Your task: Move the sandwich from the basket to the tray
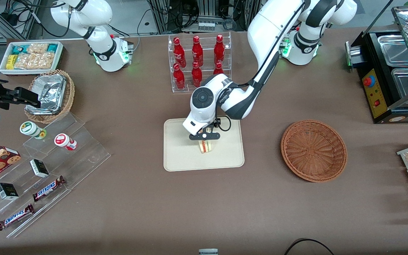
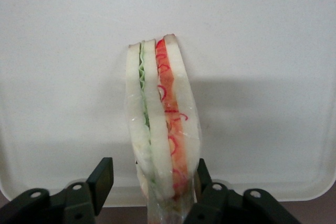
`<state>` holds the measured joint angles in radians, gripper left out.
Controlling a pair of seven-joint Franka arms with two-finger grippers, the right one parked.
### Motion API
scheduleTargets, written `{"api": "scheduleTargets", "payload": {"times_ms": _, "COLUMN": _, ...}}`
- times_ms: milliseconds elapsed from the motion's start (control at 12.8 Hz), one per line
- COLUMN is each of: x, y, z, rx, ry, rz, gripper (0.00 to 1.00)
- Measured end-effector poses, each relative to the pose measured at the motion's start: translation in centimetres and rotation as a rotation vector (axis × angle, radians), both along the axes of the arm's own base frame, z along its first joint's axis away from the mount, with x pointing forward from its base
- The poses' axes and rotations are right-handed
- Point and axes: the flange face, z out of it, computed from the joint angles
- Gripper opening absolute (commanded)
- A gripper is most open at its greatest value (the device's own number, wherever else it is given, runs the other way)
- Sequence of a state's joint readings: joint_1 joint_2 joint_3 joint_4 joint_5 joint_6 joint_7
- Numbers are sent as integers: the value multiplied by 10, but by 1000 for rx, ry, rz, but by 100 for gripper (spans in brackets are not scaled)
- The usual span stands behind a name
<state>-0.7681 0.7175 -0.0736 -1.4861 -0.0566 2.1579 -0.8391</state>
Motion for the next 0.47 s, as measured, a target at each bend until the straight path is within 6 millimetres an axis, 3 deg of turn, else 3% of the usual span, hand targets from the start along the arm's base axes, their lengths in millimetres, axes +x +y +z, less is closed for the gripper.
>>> {"api": "scheduleTargets", "payload": {"times_ms": 157, "x": 15, "y": 9, "z": 30, "rx": 11, "ry": -12, "rz": 37, "gripper": 100}}
{"api": "scheduleTargets", "payload": {"times_ms": 471, "x": 42, "y": 57, "z": 146, "rx": 14, "ry": -41, "rz": 100, "gripper": 100}}
